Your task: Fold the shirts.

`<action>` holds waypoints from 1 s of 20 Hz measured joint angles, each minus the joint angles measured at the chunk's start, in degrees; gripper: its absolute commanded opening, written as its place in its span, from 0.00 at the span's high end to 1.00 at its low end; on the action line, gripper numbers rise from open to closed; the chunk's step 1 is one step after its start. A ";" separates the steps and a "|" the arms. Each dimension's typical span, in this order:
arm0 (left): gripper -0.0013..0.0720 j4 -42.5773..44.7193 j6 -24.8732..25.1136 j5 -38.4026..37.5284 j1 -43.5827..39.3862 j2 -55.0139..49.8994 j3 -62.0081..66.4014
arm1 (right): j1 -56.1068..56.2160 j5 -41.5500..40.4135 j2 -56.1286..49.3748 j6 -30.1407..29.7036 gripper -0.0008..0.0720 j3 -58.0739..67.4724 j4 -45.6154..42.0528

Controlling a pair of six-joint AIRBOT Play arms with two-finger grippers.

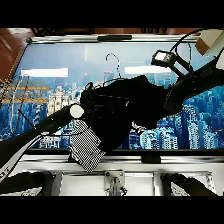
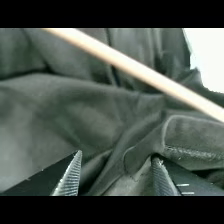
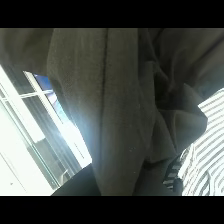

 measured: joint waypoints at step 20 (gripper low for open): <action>0.84 -4.63 8.61 1.99 1.79 1.44 0.28 | -0.02 -0.13 0.00 2.34 0.91 0.00 -0.44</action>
